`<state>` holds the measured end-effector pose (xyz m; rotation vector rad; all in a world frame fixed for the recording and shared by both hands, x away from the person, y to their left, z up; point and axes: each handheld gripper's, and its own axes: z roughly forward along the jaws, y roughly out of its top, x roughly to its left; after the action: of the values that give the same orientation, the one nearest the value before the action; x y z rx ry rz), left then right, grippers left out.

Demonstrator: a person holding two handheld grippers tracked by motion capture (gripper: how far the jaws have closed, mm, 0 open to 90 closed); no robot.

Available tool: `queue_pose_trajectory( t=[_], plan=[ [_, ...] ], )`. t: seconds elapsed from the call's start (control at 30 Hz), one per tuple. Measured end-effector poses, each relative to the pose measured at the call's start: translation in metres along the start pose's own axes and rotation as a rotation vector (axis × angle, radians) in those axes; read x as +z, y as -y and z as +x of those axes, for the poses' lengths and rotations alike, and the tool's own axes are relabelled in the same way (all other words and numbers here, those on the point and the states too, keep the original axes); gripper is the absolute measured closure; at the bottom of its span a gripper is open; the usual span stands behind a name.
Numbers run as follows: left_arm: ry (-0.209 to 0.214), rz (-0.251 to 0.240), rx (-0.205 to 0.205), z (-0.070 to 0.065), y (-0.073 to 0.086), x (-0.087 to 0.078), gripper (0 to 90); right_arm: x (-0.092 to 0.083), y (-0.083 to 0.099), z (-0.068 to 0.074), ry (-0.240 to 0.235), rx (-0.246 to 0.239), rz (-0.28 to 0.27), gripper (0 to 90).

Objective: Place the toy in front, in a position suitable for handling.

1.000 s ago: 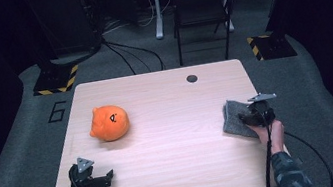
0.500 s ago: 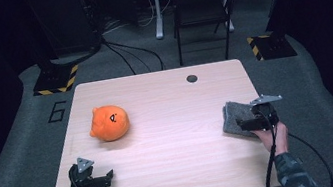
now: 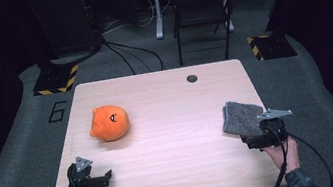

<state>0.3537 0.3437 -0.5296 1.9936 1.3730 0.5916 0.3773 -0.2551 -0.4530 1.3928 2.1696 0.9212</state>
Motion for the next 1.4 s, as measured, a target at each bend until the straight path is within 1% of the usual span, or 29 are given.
queue_pose_trajectory(
  t=[0.07, 0.1, 0.13, 0.17, 0.2, 0.23, 0.27, 0.3, 0.33, 0.37, 0.43, 0.5, 0.6, 0.67, 0.73, 0.8, 0.83, 0.87, 0.9, 1.0, 1.03, 1.07, 1.13, 1.2, 1.23, 1.27, 1.3, 1.37, 1.4],
  plan=[
    [0.003, -0.005, -0.002, 0.0, -0.002, -0.001, 0.0, -0.001, 0.002, 0.001, -0.001, 0.0, 0.005, 1.3],
    [0.009, -0.013, -0.007, 0.0, -0.004, -0.004, 0.0, -0.004, 0.01, 0.004, -0.006, -0.006, 0.012, 1.2],
    [0.015, -0.004, -0.003, 0.001, -0.006, -0.007, 0.0, -0.004, 0.01, 0.004, -0.006, -0.006, 0.012, 1.2],
    [0.017, -0.014, -0.003, 0.001, -0.009, -0.01, 0.0, -0.007, 0.014, 0.006, -0.001, -0.017, 0.017, 1.4],
    [0.027, -0.043, -0.021, 0.005, -0.017, -0.017, 0.0, -0.009, 0.017, 0.008, -0.002, -0.008, 0.019, 1.4],
    [0.041, -0.057, -0.038, 0.007, -0.022, -0.021, 0.0, -0.009, 0.019, 0.008, -0.002, -0.013, 0.022, 1.4],
    [0.041, -0.057, -0.038, 0.007, -0.022, -0.021, 0.0, -0.01, 0.021, 0.008, -0.001, -0.014, 0.021, 1.4],
    [0.061, -0.079, -0.052, 0.01, -0.03, -0.025, 0.0, -0.011, 0.023, 0.008, -0.005, -0.023, 0.026, 1.3],
    [0.058, -0.085, -0.049, 0.011, -0.035, -0.028, 0.0, -0.012, 0.025, 0.009, 0.0, -0.024, 0.027, 1.4],
    [0.054, -0.105, -0.046, 0.012, -0.041, -0.031, 0.0, -0.013, 0.027, 0.009, -0.001, -0.022, 0.023, 1.8],
    [0.069, -0.105, -0.037, 0.013, -0.051, -0.036, 0.0, -0.013, 0.031, 0.011, -0.004, -0.037, 0.032, 1.6],
    [0.06, -0.112, -0.01, 0.013, -0.059, -0.04, 0.0, -0.014, 0.032, 0.012, -0.002, -0.046, 0.041, 1.6],
    [0.066, -0.118, 0.011, 0.015, -0.071, -0.043, 0.0, -0.014, 0.032, 0.014, -0.003, -0.036, 0.04, 1.6],
    [0.065, -0.116, 0.008, 0.019, -0.079, -0.042, 0.0, -0.014, 0.031, 0.013, 0.002, -0.051, 0.038, 1.6],
    [0.079, -0.116, -0.006, 0.025, -0.086, -0.039, 0.0, -0.014, 0.031, 0.012, -0.009, -0.031, 0.029, 1.9],
    [0.077, -0.116, -0.007, 0.029, -0.093, -0.037, 0.0, -0.012, 0.031, 0.014, 0.003, -0.04, 0.045, 1.9],
    [0.077, -0.116, -0.007, 0.029, -0.093, -0.037, 0.0, -0.012, 0.031, 0.014, 0.003, -0.04, 0.045, 1.9],
    [0.07, -0.116, -0.005, 0.033, -0.099, -0.035, 0.0, -0.011, 0.031, 0.013, 0.002, -0.041, 0.04, 1.9],
    [0.073, -0.111, -0.015, 0.038, -0.106, -0.031, 0.0, -0.011, 0.03, 0.013, -0.001, -0.049, 0.037, 2.2],
    [0.076, -0.093, -0.02, 0.045, -0.116, -0.02, 0.0, -0.008, 0.031, 0.017, -0.007, -0.041, 0.052, 2.3],
    [0.078, -0.089, -0.03, 0.048, -0.12, -0.014, 0.0, -0.007, 0.032, 0.018, -0.01, -0.05, 0.053, 2.3],
    [0.083, -0.081, -0.039, 0.05, -0.124, -0.01, 0.0, -0.006, 0.032, 0.019, -0.008, -0.041, 0.057, 2.3],
    [0.115, -0.075, -0.064, 0.054, -0.13, -0.002, 0.0, -0.005, 0.032, 0.02, -0.013, -0.052, 0.061, 2.3],
    [0.118, -0.075, -0.071, 0.056, -0.133, 0.002, 0.0, -0.005, 0.031, 0.02, -0.015, -0.058, 0.057, 2.4],
    [0.121, -0.069, -0.069, 0.057, -0.141, 0.009, 0.0, -0.006, 0.03, 0.021, -0.01, -0.054, 0.055, 2.4],
    [0.121, -0.069, -0.069, 0.057, -0.141, 0.009, 0.0, -0.006, 0.03, 0.021, -0.01, -0.054, 0.055, 2.4],
    [0.12, -0.083, -0.078, 0.056, -0.144, 0.015, 0.0, -0.008, 0.03, 0.02, -0.003, -0.052, 0.041, 2.5],
    [0.142, -0.059, -0.098, 0.055, -0.15, 0.025, 0.0, -0.009, 0.03, 0.018, -0.007, -0.07, 0.045, 2.6],
    [0.142, -0.059, -0.098, 0.055, -0.15, 0.025, 0.0, -0.009, 0.03, 0.019, -0.01, -0.058, 0.046, 2.6]
  ],
)
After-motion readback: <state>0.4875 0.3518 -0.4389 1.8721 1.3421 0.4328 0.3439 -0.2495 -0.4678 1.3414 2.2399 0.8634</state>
